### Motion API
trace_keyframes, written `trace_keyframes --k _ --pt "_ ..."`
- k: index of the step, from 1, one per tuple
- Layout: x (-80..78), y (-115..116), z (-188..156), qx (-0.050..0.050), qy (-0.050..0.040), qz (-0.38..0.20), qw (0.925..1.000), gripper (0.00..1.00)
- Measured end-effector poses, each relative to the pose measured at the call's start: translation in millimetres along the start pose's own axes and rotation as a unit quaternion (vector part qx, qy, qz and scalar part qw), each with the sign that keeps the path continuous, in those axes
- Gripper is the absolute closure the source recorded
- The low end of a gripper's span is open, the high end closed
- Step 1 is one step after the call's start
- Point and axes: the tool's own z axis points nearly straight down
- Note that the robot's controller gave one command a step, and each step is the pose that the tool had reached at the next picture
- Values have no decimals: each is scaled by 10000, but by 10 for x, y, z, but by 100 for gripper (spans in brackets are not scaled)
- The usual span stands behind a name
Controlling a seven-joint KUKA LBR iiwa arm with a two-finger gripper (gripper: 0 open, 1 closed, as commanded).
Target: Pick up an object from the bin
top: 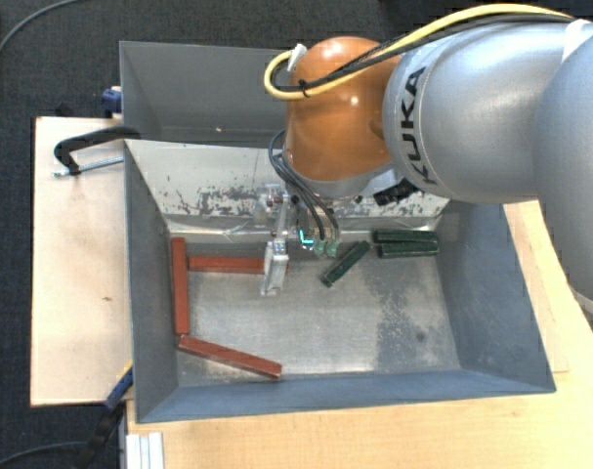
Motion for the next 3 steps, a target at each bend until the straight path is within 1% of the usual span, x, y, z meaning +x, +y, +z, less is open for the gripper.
trace_keyframes --k 1,2,3 --pt "-13 -5 -22 -4 -23 6 10000 100" --pt "-14 -6 -22 -3 -23 7 10000 0" --pt "-162 -70 1138 0 -5 365 9993 0"
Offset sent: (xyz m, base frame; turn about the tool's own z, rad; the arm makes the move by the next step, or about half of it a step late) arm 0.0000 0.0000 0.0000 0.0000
